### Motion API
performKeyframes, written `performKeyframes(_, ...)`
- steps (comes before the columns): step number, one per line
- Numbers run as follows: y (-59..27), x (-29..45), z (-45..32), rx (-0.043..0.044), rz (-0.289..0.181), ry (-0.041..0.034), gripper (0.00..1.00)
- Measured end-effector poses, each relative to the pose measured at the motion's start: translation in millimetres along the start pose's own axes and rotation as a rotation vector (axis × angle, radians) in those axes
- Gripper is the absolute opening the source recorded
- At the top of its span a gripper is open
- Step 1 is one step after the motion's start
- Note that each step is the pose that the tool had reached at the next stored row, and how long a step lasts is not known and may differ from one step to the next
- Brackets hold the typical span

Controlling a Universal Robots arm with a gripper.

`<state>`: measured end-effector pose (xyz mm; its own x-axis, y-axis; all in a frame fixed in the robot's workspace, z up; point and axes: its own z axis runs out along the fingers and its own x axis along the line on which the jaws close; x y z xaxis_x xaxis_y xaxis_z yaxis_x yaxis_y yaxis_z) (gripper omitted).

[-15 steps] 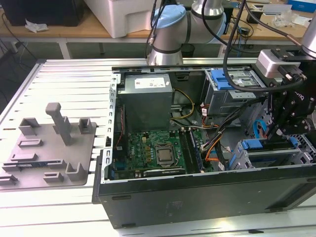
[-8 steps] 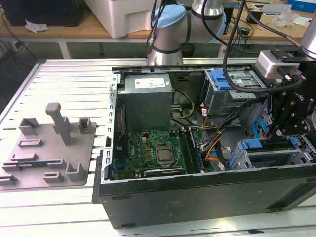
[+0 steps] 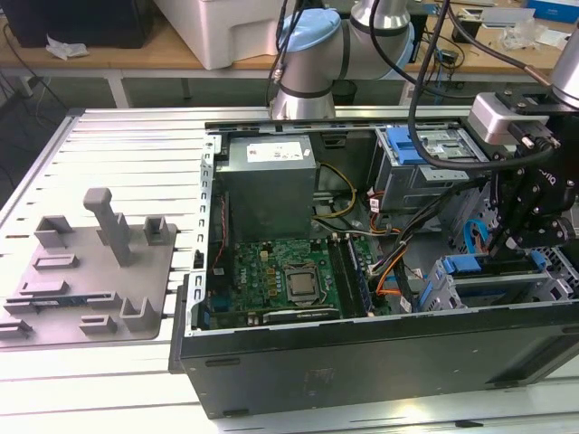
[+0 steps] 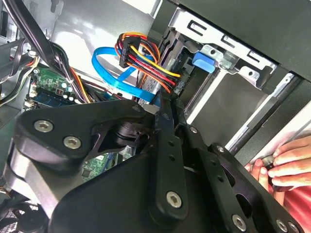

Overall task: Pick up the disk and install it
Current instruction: 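Insert the second disk wire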

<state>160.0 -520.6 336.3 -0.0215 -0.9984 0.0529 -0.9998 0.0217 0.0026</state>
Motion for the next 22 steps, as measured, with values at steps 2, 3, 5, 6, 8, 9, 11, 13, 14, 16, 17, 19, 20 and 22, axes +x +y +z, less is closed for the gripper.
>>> performKeyframes(2,0.0,0.0,0.1,0.0000,0.000,0.0000,0.16)
performKeyframes(3,0.0,0.0,0.1,-0.0001,0.000,-0.0001,0.16)
performKeyframes(5,0.0,0.0,0.1,0.0000,0.000,-0.0003,0.16)
performKeyframes(6,0.0,0.0,0.0,-0.0001,0.000,-0.0002,0.16)
performKeyframes(8,0.0,0.0,0.0,0.0000,0.000,-0.0002,0.16)
performKeyframes(9,0.1,0.0,0.0,0.0000,0.000,-0.0002,0.16)
performKeyframes(11,0.4,0.0,0.1,-0.0001,0.000,-0.0008,0.17)
performKeyframes(13,0.8,-0.1,0.3,-0.0001,0.000,-0.0025,0.29)
performKeyframes(14,0.9,0.0,-1.2,-0.0001,0.000,-0.0008,0.29)
performKeyframes(16,1.1,0.2,-2.7,-0.0001,0.000,-0.0003,0.36)
performKeyframes(17,1.1,0.2,-3.4,-0.0001,0.000,-0.0005,0.36)
performKeyframes(19,1.2,0.3,-6.4,0.0000,0.000,-0.0003,0.36)
performKeyframes(20,2.2,0.7,-14.7,-0.0001,0.000,-0.0004,0.36)
performKeyframes(22,4.0,1.2,-26.1,0.0001,0.000,-0.0002,0.36)
